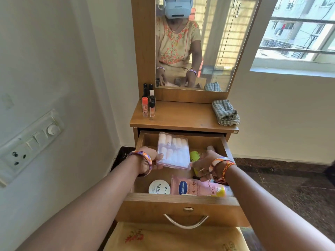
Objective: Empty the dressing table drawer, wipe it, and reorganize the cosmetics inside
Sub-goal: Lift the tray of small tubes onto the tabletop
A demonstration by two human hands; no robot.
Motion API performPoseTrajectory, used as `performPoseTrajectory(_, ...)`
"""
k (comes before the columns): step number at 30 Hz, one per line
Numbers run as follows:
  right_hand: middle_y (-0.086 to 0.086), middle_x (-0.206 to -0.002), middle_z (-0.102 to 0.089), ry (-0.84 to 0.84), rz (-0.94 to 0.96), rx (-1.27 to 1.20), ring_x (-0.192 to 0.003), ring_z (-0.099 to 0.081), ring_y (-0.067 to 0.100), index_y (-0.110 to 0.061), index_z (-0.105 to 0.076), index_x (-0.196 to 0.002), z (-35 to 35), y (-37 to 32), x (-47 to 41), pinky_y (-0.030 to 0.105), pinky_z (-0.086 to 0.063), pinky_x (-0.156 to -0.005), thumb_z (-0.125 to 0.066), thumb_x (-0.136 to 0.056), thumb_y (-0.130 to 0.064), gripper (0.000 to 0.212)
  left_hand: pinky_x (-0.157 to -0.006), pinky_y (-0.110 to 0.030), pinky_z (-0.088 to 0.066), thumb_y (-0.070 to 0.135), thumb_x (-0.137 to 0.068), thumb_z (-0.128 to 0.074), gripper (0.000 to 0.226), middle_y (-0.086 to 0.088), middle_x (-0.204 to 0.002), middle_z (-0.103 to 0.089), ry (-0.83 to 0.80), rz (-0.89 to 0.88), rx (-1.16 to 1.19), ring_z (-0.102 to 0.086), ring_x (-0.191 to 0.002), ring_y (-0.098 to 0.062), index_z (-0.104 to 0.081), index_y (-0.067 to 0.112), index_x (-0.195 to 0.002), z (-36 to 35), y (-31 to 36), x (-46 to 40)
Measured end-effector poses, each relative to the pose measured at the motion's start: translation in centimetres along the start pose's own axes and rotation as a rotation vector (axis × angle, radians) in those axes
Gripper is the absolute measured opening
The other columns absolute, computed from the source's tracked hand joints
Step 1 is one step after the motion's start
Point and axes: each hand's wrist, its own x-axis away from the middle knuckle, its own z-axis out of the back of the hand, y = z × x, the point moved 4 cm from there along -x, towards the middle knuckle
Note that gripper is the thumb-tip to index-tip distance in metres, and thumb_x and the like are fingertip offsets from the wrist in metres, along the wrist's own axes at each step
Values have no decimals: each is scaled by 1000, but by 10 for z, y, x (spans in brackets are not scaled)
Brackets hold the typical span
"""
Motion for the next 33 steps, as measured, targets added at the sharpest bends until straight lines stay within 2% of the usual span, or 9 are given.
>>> performPoseTrajectory(3,20,-77,-65,-241,12,-211,-68,-66,29,3,-62,-83,3,-4,12,46,-57,-80,-65,-87,-17,20,-46,-24,-55,-2,-90,-54,34,-22,-113,-63,-46,-37,78,-62,-78,-23,-51,-12,-122,6,10,17)
performPoseTrajectory(5,16,-71,-66,-304,87,-364,-57,-67,20,2,-60,-90,13,-14,22,34,-60,-61,-60,-89,-8,11,-51,-26,-57,-2,-89,-55,34,-20,-104,-65,-74,-76,119,-63,-79,-23,-51,-12,-122,6,20,27)
performPoseTrajectory(9,10,-54,-67,-224,178,-463,-43,-65,13,5,-60,-98,36,-32,38,23,-55,-43,-57,-90,-3,12,-82,-37,-50,2,-90,-56,35,-23,-121,-61,-68,-157,150,-61,-101,-29,-52,-9,-122,0,40,40)
performPoseTrajectory(14,9,-46,-65,-66,259,-547,-40,-64,10,14,-56,-107,55,-41,34,22,-55,-42,-58,-88,0,23,-79,-35,-51,6,-91,-55,36,-22,-114,-62,-30,-238,173,-62,-99,-29,-51,-10,-123,-11,59,32)
performPoseTrajectory(17,16,-58,-62,28,270,-561,-36,-62,8,15,-56,-111,58,-44,27,22,-54,-40,-58,-88,2,27,-59,-27,-55,10,-91,-57,35,-13,-89,-63,7,-294,164,-61,-73,-19,-54,-10,-119,-17,64,21)
performPoseTrajectory(20,17,-67,-57,68,272,-562,-34,-60,7,15,-55,-112,57,-46,22,22,-55,-41,-59,-88,3,27,-70,-34,-54,10,-91,-57,28,-17,-99,-60,51,-292,127,-59,-85,-24,-57,-10,-111,-17,62,8)
performPoseTrajectory(23,16,-68,-58,77,277,-516,-36,-60,9,9,-58,-105,54,-48,16,24,-56,-44,-64,-81,9,25,-79,-37,-53,12,-93,-56,16,-16,-99,-60,109,-317,12,-60,-79,-27,-62,-2,-88,-14,63,-2)
performPoseTrajectory(29,11,-64,-62,278,345,-199,-49,-60,18,-1,-65,-85,52,-53,-3,38,-61,-63,-70,-74,6,14,-78,-29,-50,21,-77,-75,40,-9,-106,-69,240,-556,-474,-64,-97,-25,-65,4,-112,-13,67,-10)
performPoseTrajectory(33,5,-66,-58,423,427,35,-56,-55,18,-7,-68,-75,52,-65,-13,15,-49,-49,-66,-77,-3,5,-81,-31,-51,20,-83,-68,36,-9,-114,-69,405,-691,-785,-64,-104,-25,-64,10,-117,-13,75,-17)
